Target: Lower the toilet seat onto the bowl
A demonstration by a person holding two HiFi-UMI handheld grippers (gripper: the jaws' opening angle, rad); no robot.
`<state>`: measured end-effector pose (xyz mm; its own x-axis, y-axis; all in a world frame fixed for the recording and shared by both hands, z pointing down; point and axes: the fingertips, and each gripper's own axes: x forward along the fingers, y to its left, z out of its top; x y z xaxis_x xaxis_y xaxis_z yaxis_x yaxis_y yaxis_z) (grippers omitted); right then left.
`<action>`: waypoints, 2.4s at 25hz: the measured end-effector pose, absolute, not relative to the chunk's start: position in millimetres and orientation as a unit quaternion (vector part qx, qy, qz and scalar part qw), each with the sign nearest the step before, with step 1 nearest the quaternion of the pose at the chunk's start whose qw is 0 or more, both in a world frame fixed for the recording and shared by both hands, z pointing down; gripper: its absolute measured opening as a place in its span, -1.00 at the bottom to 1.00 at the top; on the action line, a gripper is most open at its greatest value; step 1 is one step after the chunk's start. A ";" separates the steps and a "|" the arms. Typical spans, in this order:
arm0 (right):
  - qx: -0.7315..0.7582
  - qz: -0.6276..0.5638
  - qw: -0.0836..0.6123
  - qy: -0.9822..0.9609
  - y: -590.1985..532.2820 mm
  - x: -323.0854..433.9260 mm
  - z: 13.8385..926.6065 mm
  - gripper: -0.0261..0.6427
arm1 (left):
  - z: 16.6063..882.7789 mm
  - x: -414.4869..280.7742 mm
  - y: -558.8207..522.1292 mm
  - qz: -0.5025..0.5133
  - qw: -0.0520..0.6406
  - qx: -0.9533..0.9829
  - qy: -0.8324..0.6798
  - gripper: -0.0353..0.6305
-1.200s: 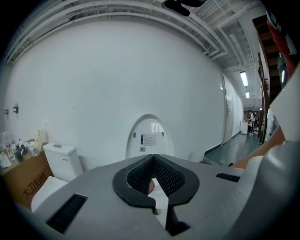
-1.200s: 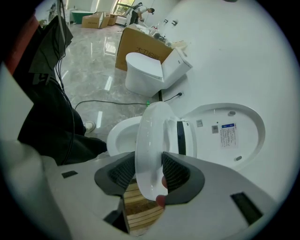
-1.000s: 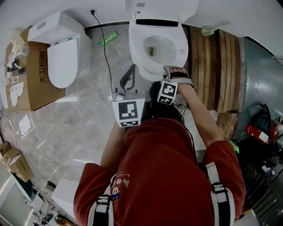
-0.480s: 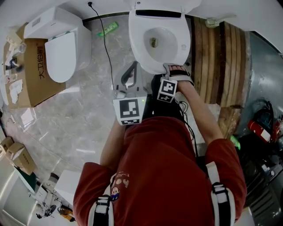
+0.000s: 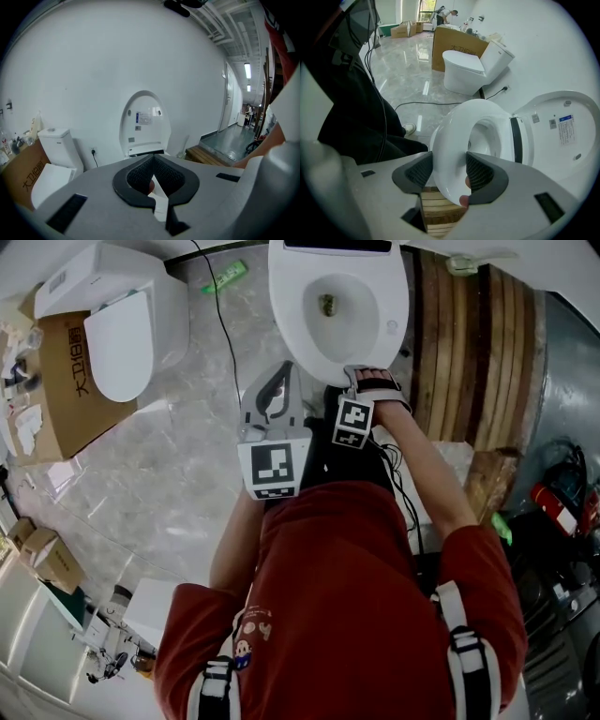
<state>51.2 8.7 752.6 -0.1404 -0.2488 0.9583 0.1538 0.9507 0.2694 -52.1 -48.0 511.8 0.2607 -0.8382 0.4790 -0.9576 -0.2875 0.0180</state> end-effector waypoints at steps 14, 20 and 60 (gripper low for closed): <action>-0.029 -0.088 0.666 -0.740 16.8 50.4 808.3 -0.22 | 561.6 -66.2 -43.6 0.233 0.198 0.752 -0.584 -0.86; -0.041 -0.081 0.664 -0.742 21.2 47.5 826.6 -0.22 | 587.0 -67.5 -47.6 0.235 0.217 0.746 -0.584 -0.86; -0.046 -0.072 0.661 -0.745 17.9 50.7 945.7 -0.22 | 723.0 -60.7 -28.6 0.238 0.303 0.712 -0.587 -0.86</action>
<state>50.7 17.9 945.7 -0.1217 -0.0267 0.9922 0.1639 0.9854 0.0466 -60.7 -28.6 723.0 0.1977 -0.6917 0.6947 -0.9801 -0.1273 0.1522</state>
